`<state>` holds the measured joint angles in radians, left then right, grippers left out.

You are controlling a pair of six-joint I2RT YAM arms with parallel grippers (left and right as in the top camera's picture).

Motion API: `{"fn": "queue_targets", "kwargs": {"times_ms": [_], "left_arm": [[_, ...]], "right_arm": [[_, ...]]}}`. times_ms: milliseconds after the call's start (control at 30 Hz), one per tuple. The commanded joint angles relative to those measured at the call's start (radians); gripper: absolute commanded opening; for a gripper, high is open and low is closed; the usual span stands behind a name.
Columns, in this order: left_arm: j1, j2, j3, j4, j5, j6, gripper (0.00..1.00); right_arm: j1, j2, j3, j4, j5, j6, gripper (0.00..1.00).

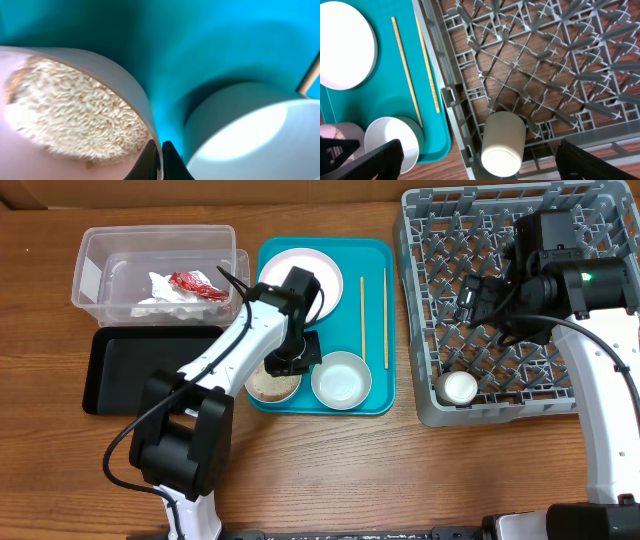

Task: Sort waste into correct bins and load items into the dishwasher
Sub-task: 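Carry the pink bowl left over the black tray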

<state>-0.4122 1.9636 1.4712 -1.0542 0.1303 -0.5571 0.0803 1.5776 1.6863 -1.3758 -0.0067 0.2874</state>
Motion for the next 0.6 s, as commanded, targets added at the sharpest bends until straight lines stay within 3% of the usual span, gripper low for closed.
{"fn": "queue_targets", "kwargs": {"times_ms": [0, 333, 567], "left_arm": [[0.002, 0.000, 0.116, -0.063, 0.032, 0.066, 0.04], [0.064, -0.004, 0.536, -0.426, 0.068, 0.226, 0.04], [0.215, -0.063, 0.616, -0.584, 0.206, 0.388, 0.04]], "right_arm": [[0.003, -0.008, 0.019, 0.009, 0.013, -0.004, 0.99], [0.003, -0.008, 0.019, 0.009, 0.013, -0.005, 0.99], [0.003, -0.008, 0.019, 0.010, 0.013, -0.004, 0.99]]}}
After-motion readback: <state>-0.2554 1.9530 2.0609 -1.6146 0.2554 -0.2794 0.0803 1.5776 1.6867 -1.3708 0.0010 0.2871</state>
